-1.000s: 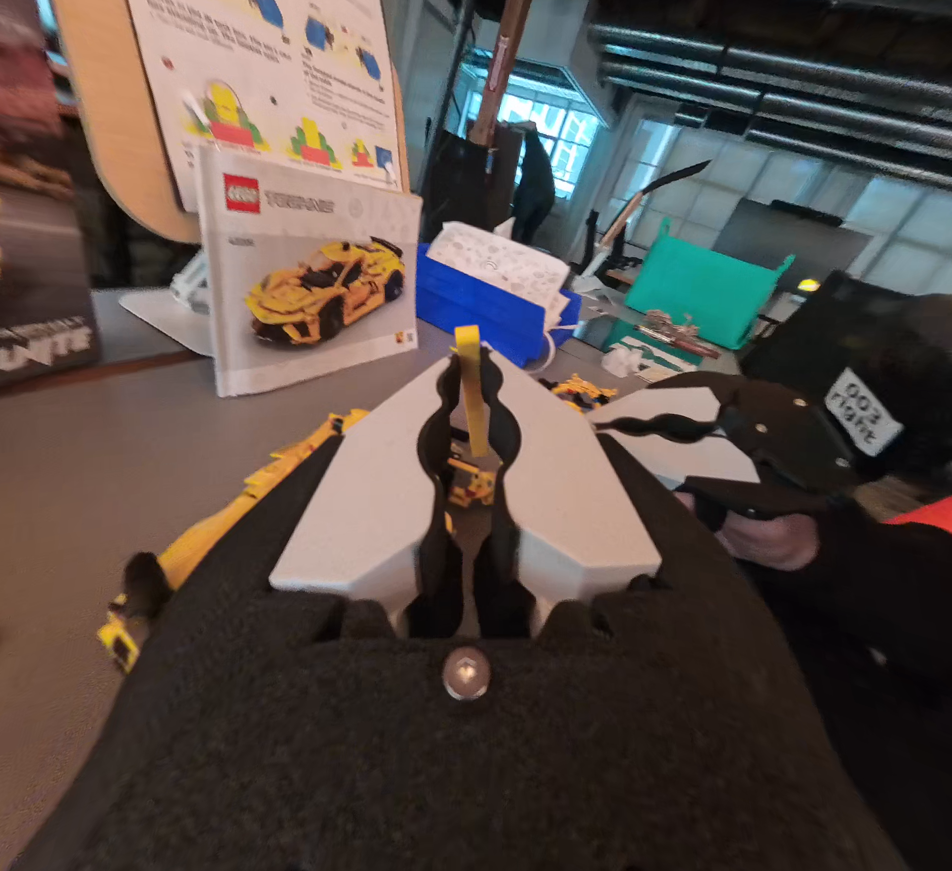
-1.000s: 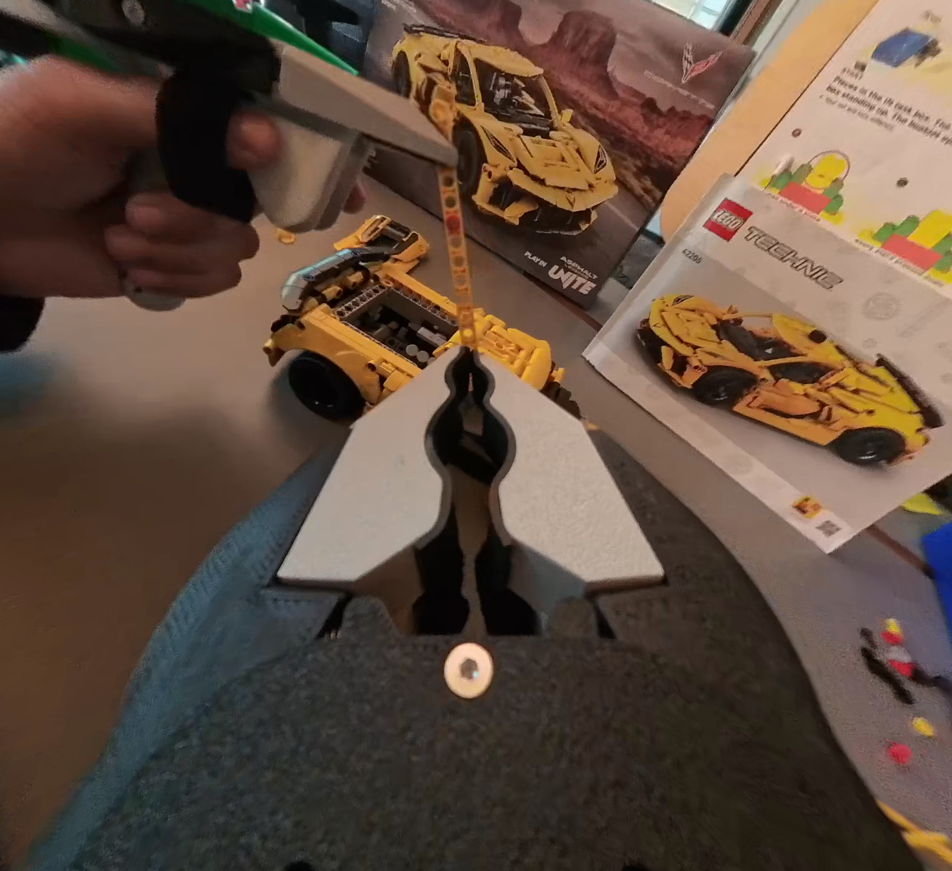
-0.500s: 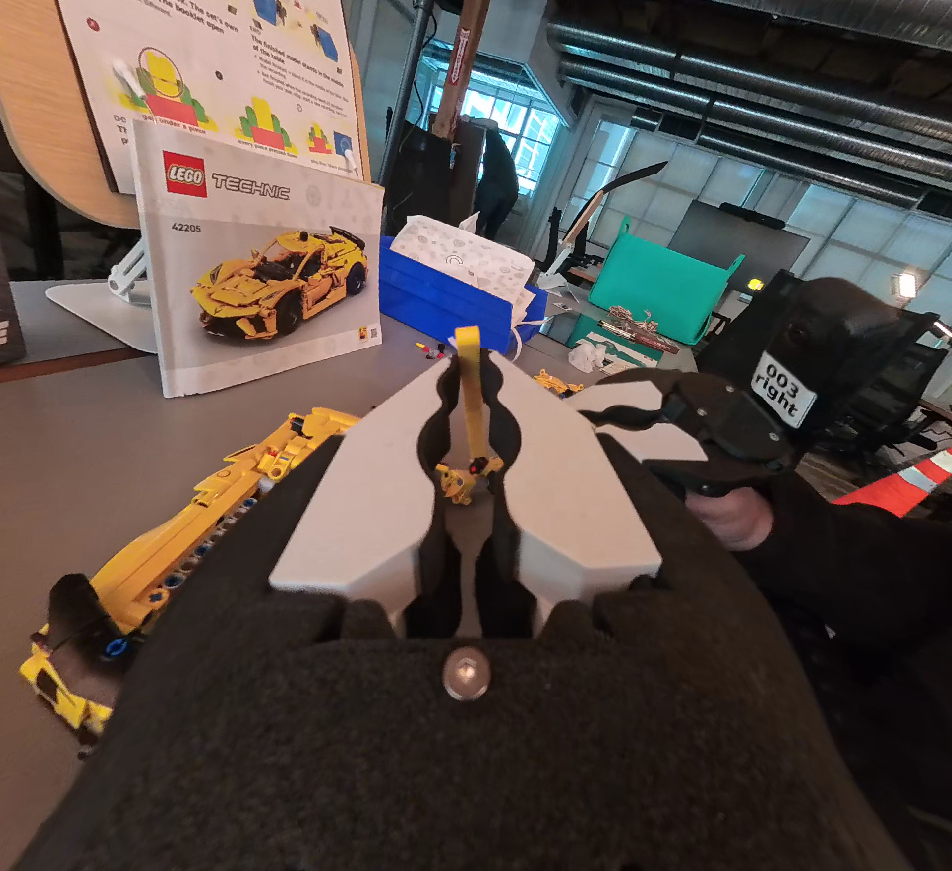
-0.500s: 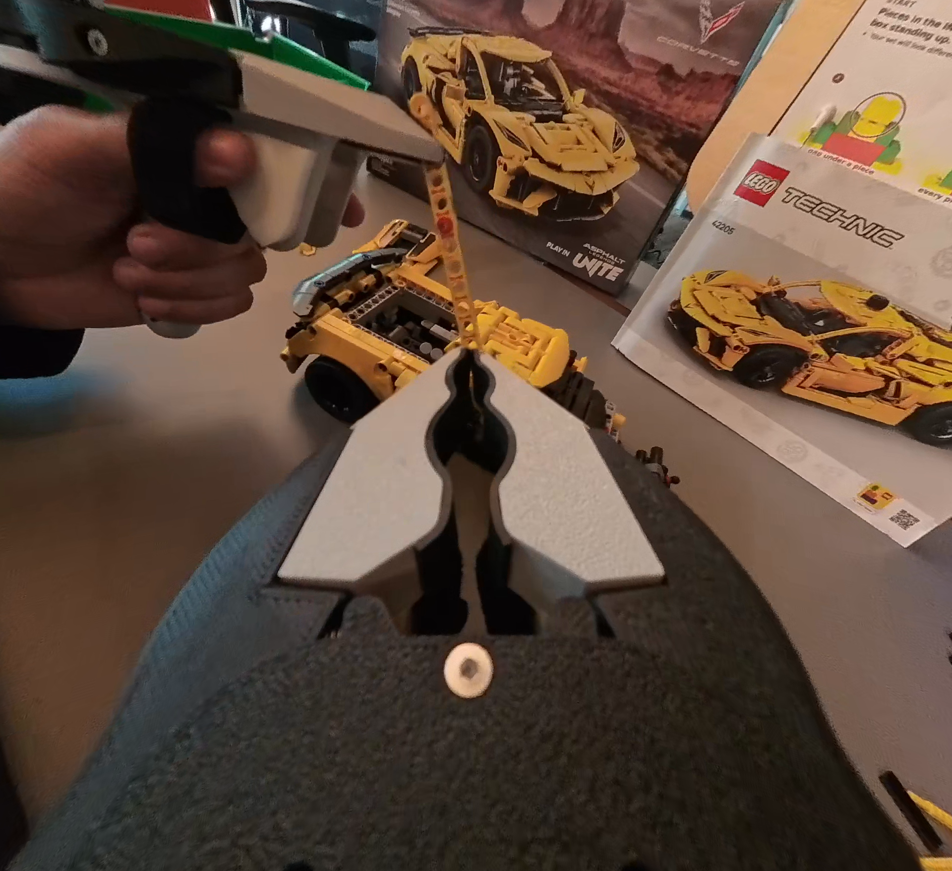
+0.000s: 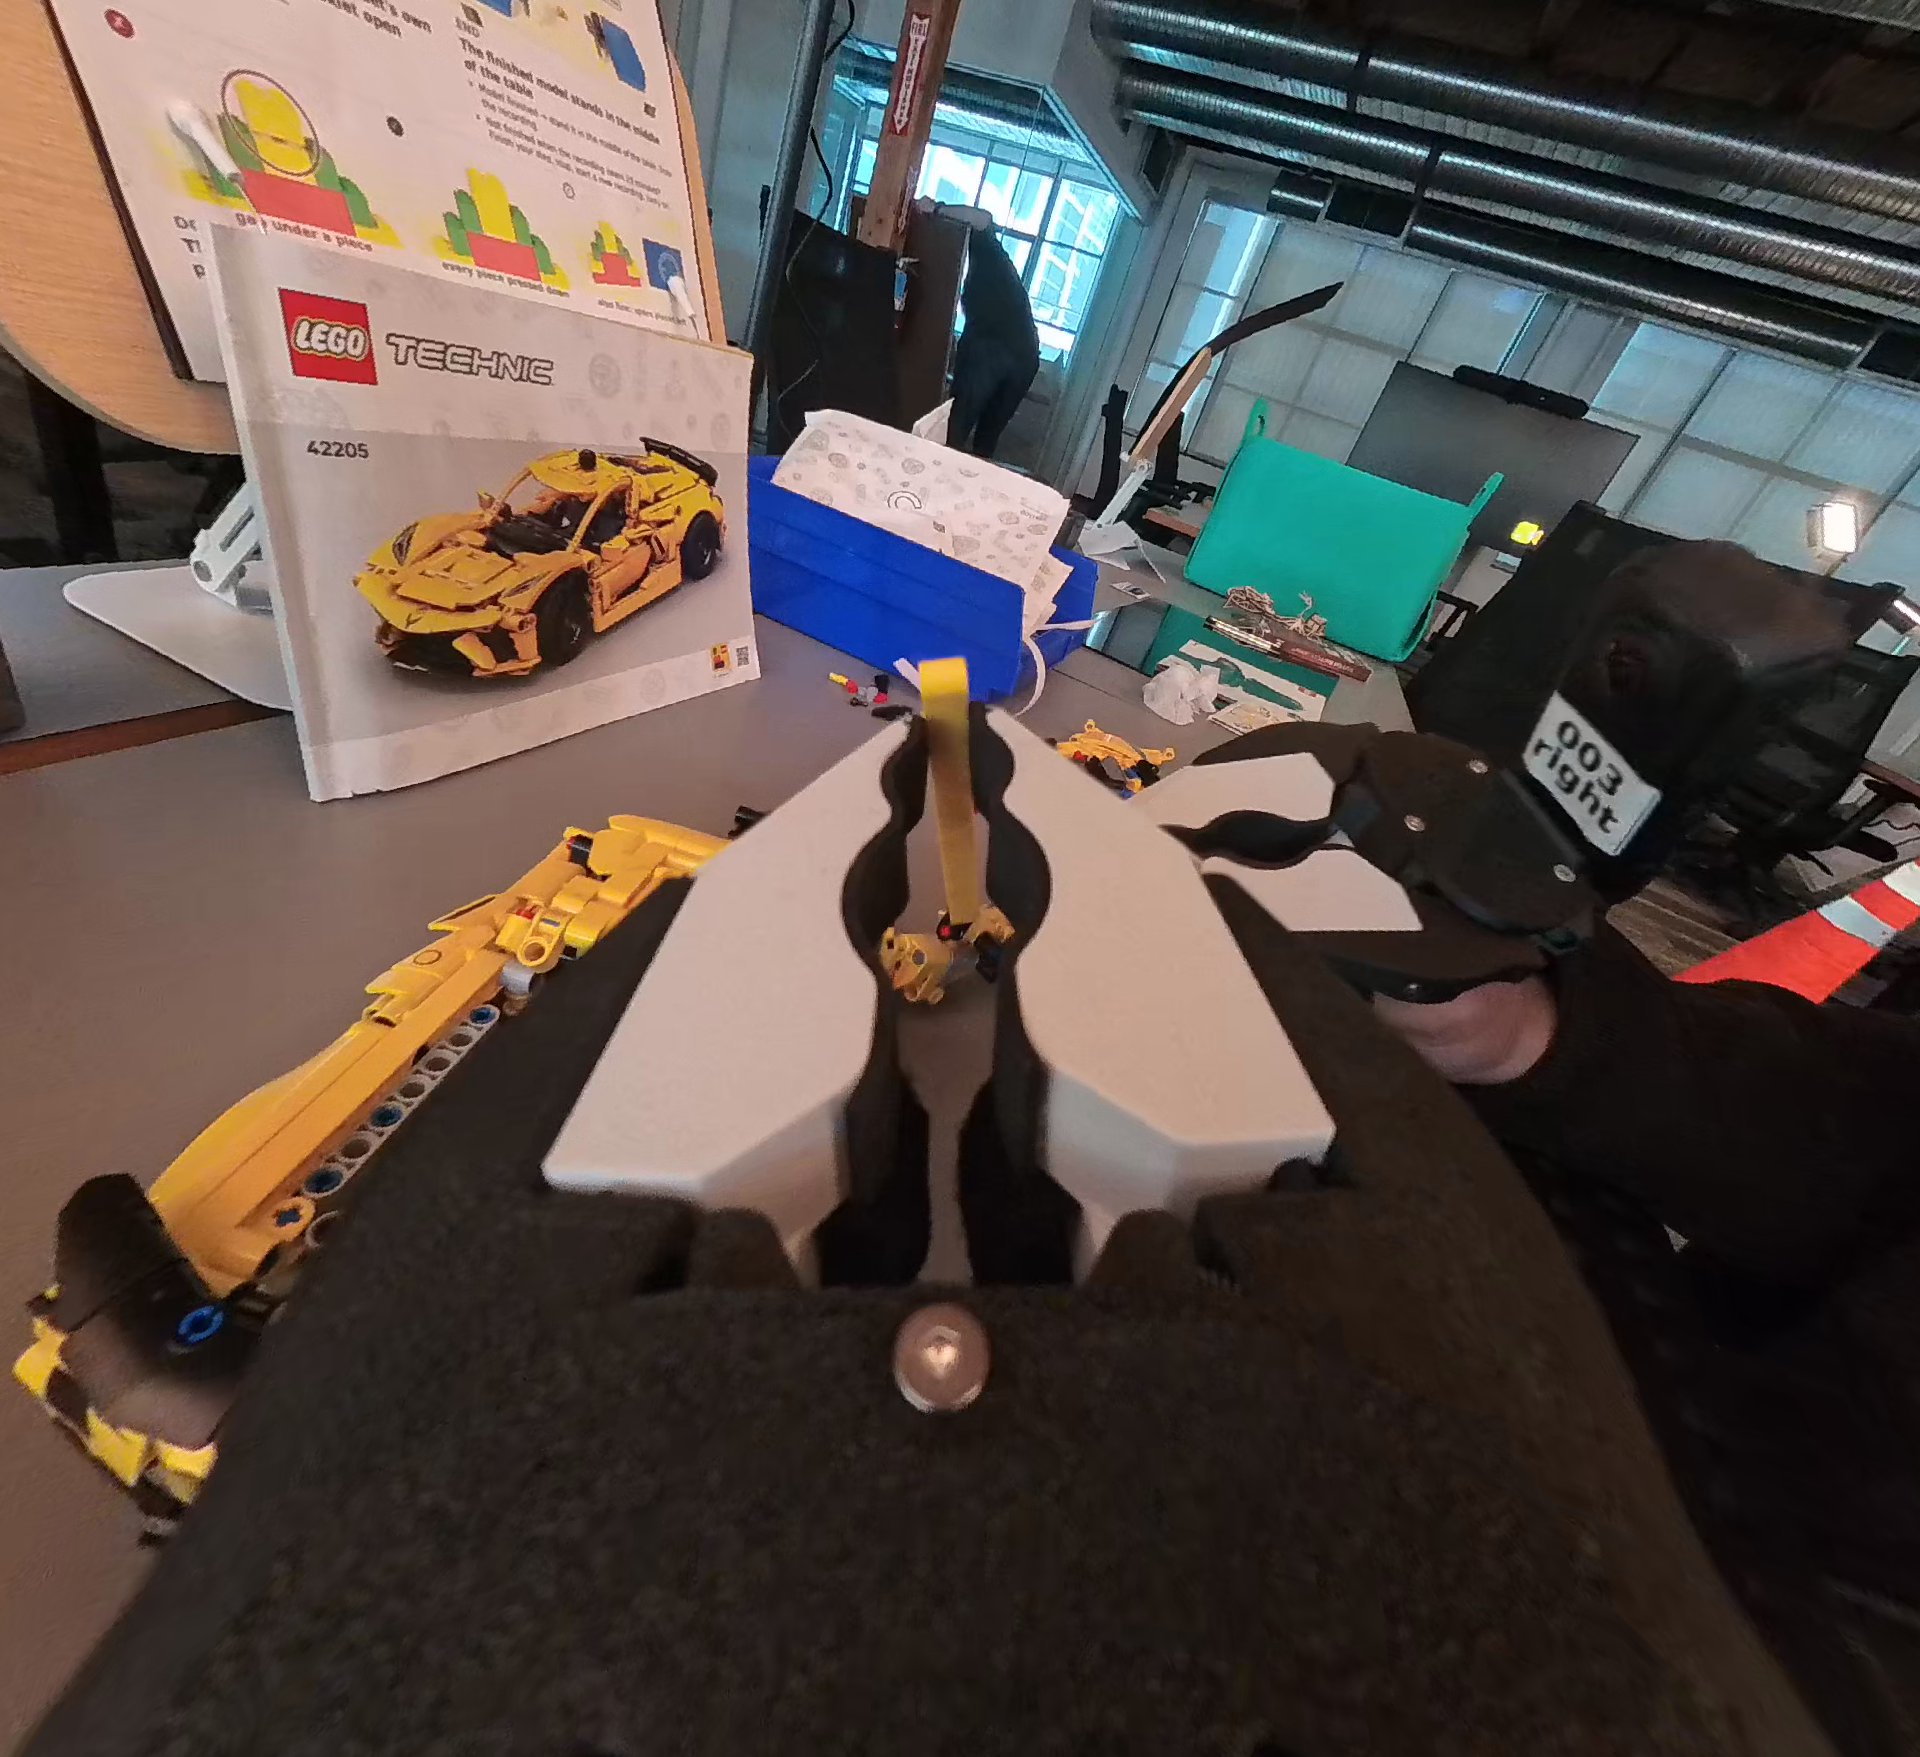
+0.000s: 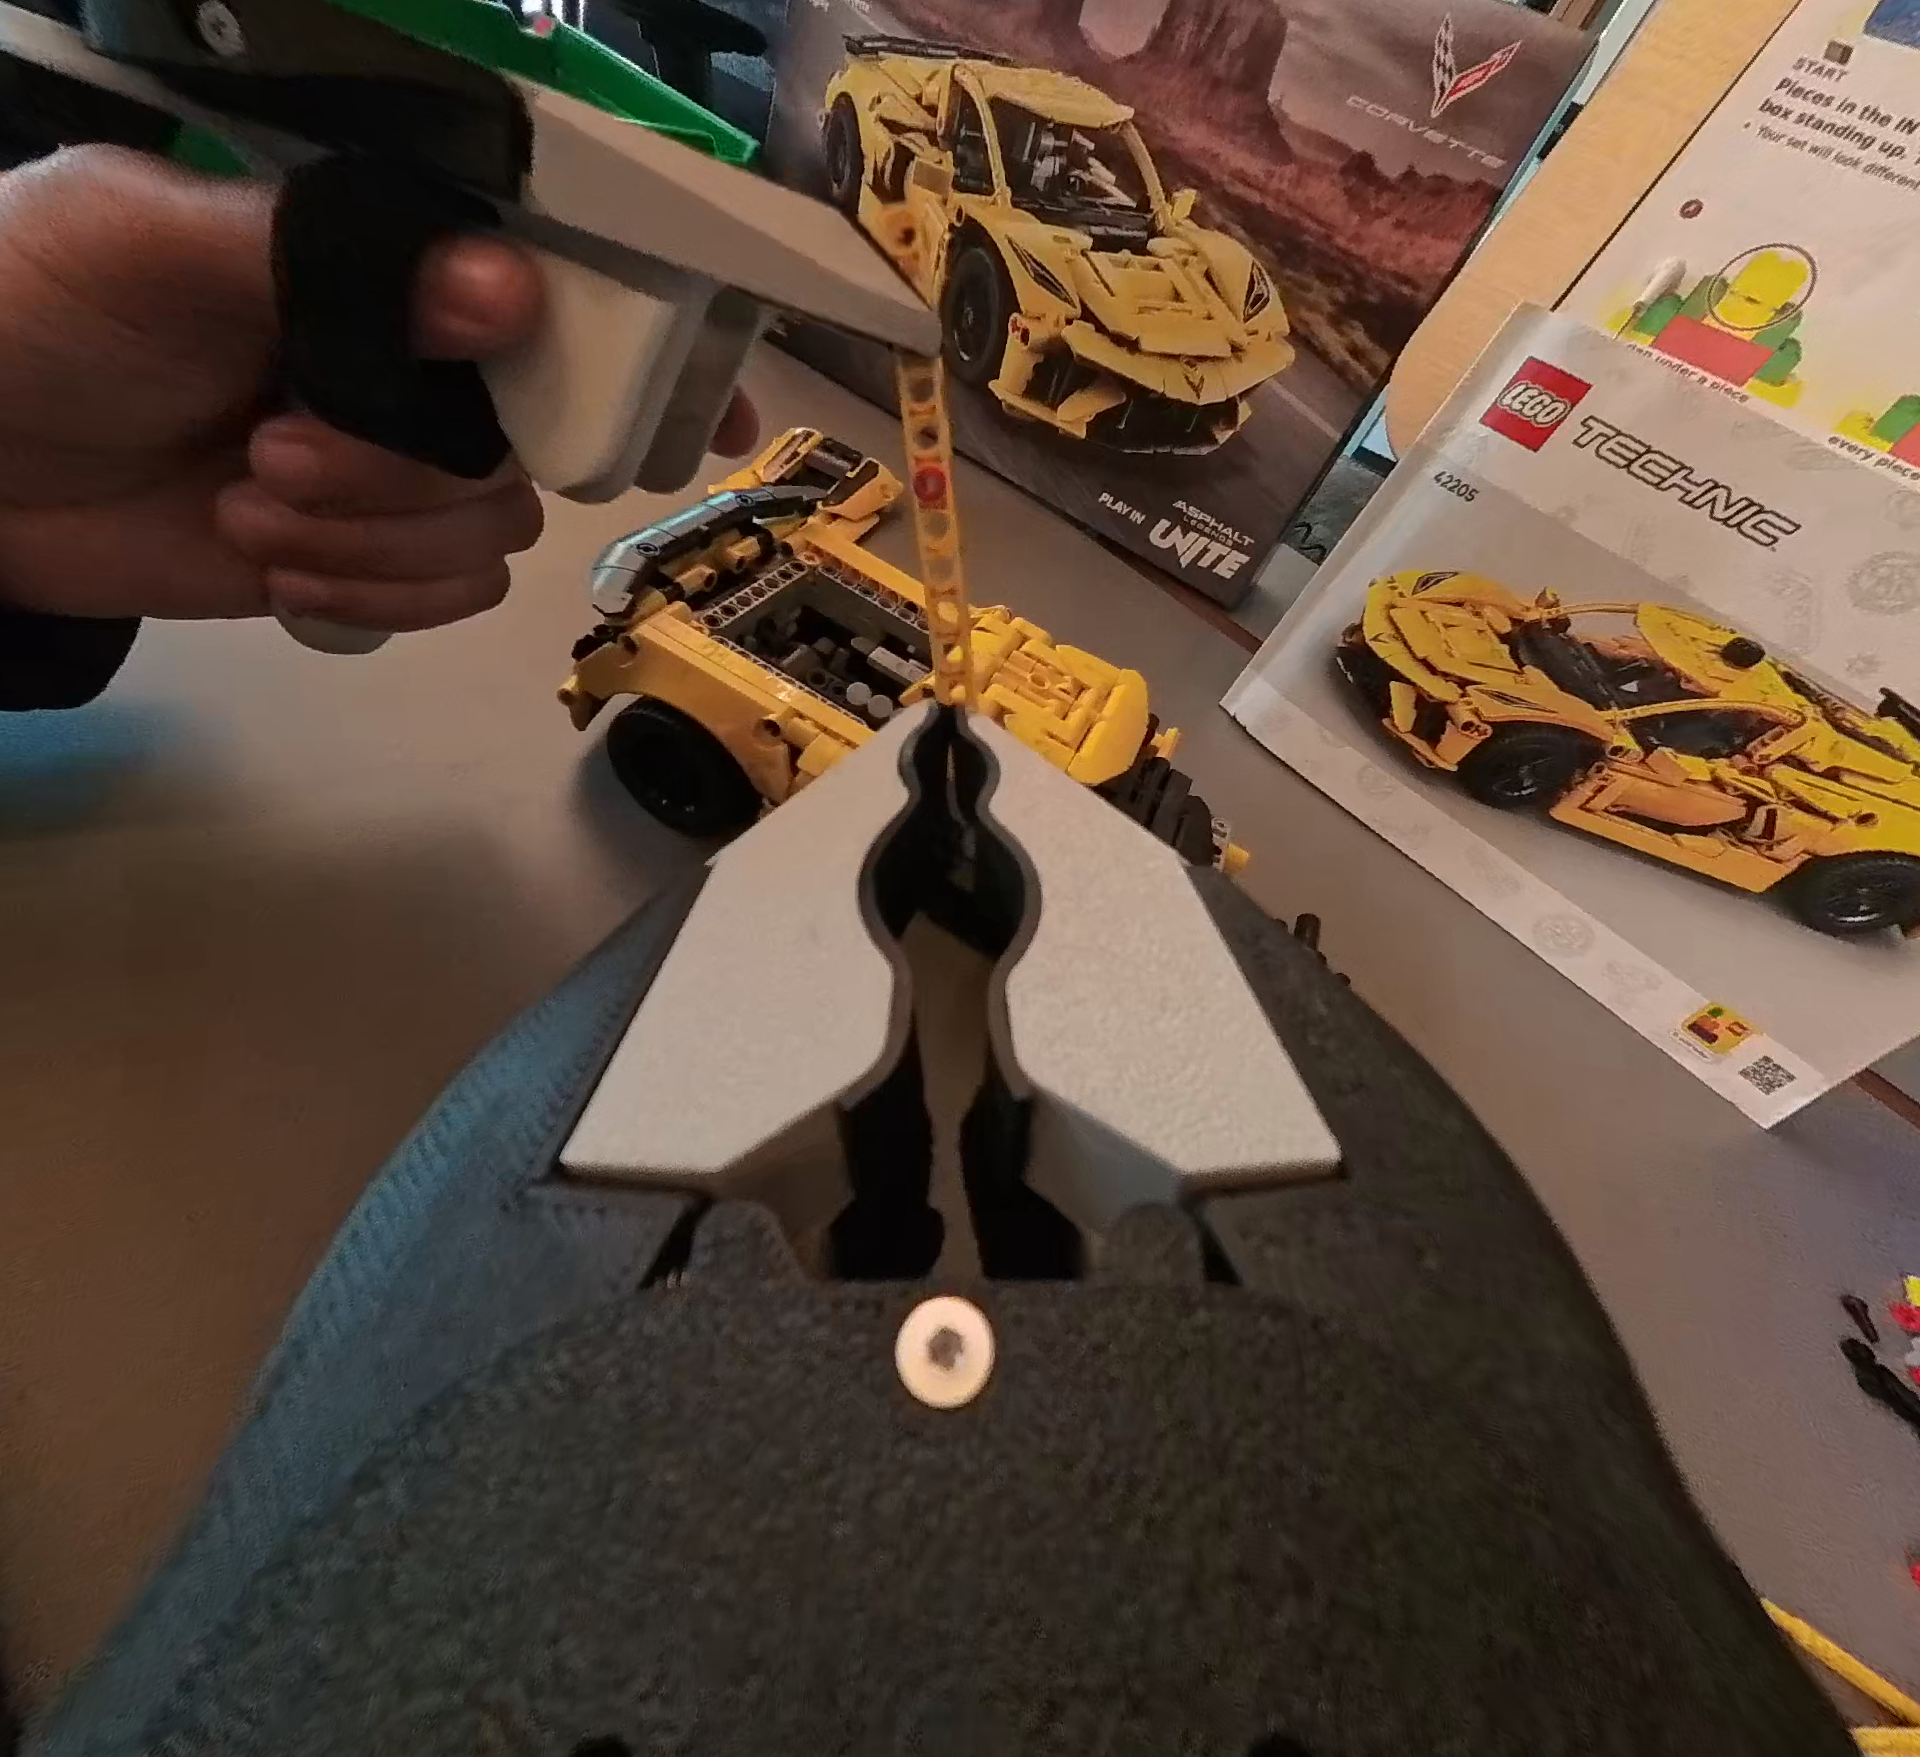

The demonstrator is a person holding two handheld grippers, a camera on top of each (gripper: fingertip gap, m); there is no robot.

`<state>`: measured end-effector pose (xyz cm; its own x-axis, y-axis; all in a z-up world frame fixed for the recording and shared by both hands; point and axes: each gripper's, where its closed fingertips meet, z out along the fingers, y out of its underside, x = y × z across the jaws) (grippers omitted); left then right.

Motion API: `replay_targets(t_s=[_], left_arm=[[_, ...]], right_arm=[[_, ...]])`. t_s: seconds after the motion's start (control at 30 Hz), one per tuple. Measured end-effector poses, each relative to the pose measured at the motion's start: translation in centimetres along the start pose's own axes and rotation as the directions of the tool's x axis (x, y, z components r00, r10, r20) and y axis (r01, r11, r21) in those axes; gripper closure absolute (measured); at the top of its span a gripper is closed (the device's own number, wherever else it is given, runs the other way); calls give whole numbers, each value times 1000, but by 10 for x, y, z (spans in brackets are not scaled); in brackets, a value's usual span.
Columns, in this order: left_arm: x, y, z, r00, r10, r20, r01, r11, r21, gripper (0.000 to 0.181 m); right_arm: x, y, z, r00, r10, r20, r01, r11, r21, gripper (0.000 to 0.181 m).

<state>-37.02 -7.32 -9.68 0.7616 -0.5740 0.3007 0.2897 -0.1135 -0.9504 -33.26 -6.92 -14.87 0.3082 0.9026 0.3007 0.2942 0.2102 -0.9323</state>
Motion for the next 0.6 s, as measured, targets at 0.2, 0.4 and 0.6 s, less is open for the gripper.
replay_targets(t_s=[0.2,0.4,0.6], left_arm=[[0,11,5,998,-61,-17,60,997,-53,174],[19,27,16,995,-62,-73,53,992,-112,174],[20,29,18,995,-60,-74,52,992,-116,174]], right_arm=[[-3,-11,-3,1000,-28,-13,29,999,30,160],[-5,-16,-5,991,-119,-62,121,992,42,169],[-2,-14,-4,989,-124,-74,126,992,26,175]])
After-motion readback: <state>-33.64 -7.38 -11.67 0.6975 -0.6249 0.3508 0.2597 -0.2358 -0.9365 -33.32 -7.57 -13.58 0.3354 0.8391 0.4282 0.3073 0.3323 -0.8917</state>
